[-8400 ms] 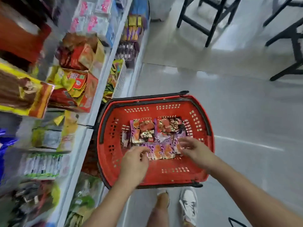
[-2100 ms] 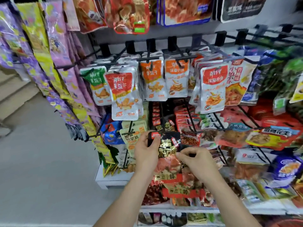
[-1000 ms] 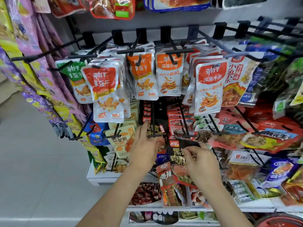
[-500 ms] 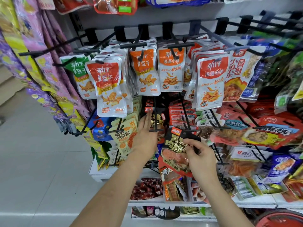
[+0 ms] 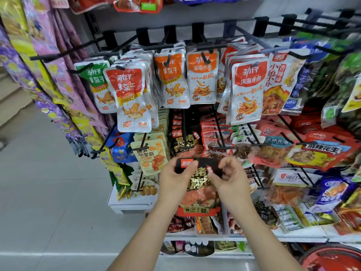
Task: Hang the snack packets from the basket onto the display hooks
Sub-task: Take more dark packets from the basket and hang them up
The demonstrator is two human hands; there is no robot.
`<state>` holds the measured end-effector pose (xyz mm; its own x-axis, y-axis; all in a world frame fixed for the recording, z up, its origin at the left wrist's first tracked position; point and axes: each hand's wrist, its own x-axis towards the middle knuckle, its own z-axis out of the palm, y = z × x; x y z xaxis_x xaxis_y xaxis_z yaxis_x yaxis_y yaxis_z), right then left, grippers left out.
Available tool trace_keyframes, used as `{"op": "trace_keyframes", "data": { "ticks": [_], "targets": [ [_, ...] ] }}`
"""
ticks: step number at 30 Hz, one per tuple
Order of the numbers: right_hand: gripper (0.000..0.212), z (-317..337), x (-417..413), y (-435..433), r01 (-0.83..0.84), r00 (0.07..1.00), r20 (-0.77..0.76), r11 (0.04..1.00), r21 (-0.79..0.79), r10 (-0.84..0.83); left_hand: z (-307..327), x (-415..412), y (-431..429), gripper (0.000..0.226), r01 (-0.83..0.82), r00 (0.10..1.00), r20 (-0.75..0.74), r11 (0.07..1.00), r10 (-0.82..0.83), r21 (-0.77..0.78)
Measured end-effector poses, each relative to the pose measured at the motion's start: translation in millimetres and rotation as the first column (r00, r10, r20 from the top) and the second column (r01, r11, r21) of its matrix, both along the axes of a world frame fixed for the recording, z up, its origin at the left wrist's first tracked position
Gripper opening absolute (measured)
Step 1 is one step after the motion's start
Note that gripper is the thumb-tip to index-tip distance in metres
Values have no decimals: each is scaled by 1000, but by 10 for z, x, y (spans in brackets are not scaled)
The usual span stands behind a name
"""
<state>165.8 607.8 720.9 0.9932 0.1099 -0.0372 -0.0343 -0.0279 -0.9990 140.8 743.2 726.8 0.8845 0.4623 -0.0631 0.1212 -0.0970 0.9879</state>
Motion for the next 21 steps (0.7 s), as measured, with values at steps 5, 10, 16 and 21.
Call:
{"op": "trace_keyframes", "data": {
  "ticks": [5, 10, 16, 21],
  "targets": [
    [15, 71, 20, -4, -58, 971, -222, 989, 133, 86, -36, -52, 79, 11, -65, 998, -25, 998, 65, 4],
    [15, 28, 43, 175, -64, 976, -197, 986, 156, 94, -10, -210, 170, 31, -213, 974, 97, 971, 204, 104],
    [6, 60, 248, 486, 38, 992, -127, 993, 113, -24, 71, -399, 459, 41, -334, 926, 242, 926, 288, 178],
    [3, 60, 385, 633, 119, 989, -101, 990, 73, -111, 38, -395, 483, 46, -101, 988, 153, 836, 21, 539]
  ]
}}
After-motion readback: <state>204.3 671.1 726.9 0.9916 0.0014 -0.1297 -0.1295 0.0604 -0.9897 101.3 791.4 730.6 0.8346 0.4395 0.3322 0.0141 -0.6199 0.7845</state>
